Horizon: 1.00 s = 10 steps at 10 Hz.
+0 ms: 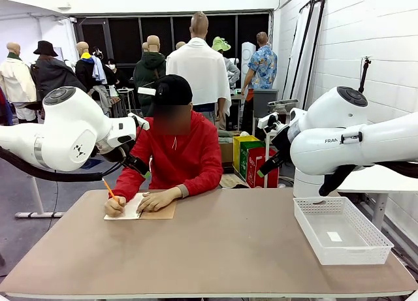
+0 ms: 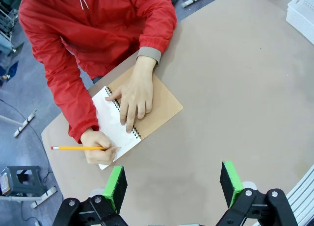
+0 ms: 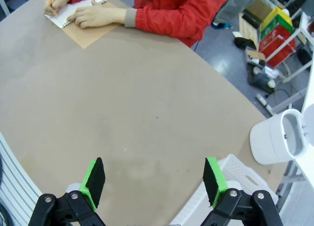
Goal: Sort the paper based on its condition.
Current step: If a person hands you a paper, place it in the Organizing basket , and if it's crumpled, put it in the Trash can.
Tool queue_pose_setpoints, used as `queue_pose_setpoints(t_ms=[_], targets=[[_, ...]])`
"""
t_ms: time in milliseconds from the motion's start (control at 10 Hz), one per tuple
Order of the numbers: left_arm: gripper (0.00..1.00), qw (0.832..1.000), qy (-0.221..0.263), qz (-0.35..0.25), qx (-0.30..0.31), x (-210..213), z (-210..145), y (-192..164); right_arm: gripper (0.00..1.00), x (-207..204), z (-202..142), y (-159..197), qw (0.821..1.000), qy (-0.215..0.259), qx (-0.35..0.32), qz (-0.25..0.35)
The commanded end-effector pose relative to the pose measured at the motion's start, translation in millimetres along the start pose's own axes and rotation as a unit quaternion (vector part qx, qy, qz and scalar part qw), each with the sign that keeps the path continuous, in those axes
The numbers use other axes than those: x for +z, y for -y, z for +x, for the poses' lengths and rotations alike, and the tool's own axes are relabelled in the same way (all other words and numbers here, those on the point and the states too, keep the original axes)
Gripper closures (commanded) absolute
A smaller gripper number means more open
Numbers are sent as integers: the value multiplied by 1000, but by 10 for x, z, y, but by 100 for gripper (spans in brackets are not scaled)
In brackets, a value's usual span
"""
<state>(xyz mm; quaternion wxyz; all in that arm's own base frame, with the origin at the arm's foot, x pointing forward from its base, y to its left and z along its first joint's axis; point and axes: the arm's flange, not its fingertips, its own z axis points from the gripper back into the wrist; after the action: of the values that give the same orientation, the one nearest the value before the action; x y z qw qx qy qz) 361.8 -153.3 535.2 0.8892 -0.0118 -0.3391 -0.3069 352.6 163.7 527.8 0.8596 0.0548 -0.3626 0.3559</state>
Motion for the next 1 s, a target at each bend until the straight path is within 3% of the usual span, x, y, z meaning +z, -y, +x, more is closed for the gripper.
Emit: queue_pose_setpoints(t_ms=[0, 900], targets=[[0, 1000, -2, 0, 0, -2, -4, 1, 0, -5, -6, 6, 1000, -1, 1, 1], [0, 1000, -2, 0, 0, -2, -4, 1, 0, -5, -6, 6, 1000, -1, 1, 1]])
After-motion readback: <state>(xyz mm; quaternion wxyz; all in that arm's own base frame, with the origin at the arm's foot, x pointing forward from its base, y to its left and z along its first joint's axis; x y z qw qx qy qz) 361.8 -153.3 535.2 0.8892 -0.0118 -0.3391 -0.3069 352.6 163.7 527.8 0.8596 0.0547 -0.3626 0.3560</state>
